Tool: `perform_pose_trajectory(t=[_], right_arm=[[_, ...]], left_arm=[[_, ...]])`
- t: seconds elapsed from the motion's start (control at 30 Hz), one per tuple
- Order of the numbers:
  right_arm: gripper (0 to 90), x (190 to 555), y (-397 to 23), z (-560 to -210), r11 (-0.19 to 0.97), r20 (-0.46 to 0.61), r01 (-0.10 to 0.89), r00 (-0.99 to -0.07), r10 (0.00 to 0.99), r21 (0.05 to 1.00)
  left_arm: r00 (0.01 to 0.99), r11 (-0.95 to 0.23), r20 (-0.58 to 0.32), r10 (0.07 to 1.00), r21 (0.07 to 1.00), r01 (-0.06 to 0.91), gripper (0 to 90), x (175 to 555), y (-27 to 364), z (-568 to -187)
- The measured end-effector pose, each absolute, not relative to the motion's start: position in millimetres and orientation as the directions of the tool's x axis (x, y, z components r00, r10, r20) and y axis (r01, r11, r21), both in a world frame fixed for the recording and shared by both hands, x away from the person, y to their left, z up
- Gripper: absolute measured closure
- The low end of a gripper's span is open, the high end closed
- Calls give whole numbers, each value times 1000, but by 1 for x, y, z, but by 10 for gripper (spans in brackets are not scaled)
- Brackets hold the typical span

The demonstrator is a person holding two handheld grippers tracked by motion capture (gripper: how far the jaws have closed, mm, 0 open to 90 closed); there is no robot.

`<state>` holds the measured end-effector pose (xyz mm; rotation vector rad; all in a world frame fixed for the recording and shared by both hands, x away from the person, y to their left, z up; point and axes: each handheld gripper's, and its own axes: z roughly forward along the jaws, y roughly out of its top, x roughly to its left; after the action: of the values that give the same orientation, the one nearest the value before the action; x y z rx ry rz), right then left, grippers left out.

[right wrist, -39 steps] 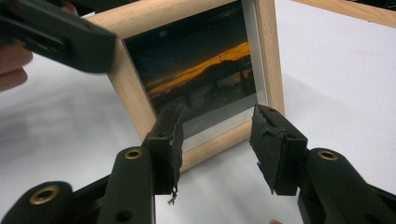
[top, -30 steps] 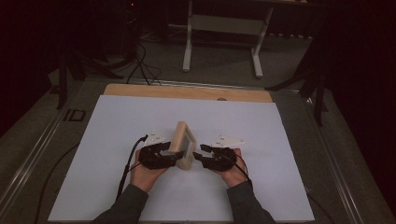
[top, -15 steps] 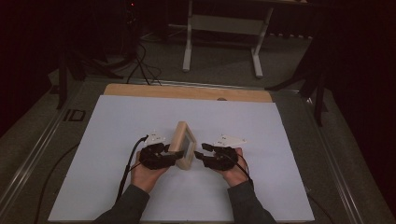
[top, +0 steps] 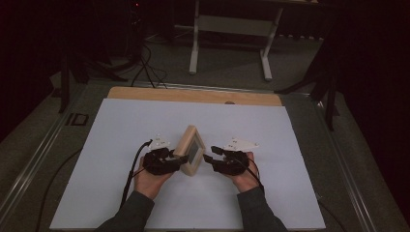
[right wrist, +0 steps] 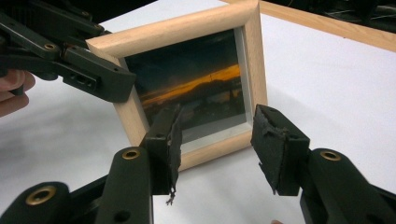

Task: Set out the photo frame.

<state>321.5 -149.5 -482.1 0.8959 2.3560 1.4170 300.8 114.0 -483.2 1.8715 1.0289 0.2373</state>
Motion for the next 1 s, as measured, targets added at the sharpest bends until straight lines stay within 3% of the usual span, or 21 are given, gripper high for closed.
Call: perform_pose_trajectory(t=[1.0], right_arm=[[523, 320, -163, -461, 274, 85, 340, -752, 653, 899]], left_arm=[[681, -266, -169, 712, 834, 484, 609, 291, 103, -481]])
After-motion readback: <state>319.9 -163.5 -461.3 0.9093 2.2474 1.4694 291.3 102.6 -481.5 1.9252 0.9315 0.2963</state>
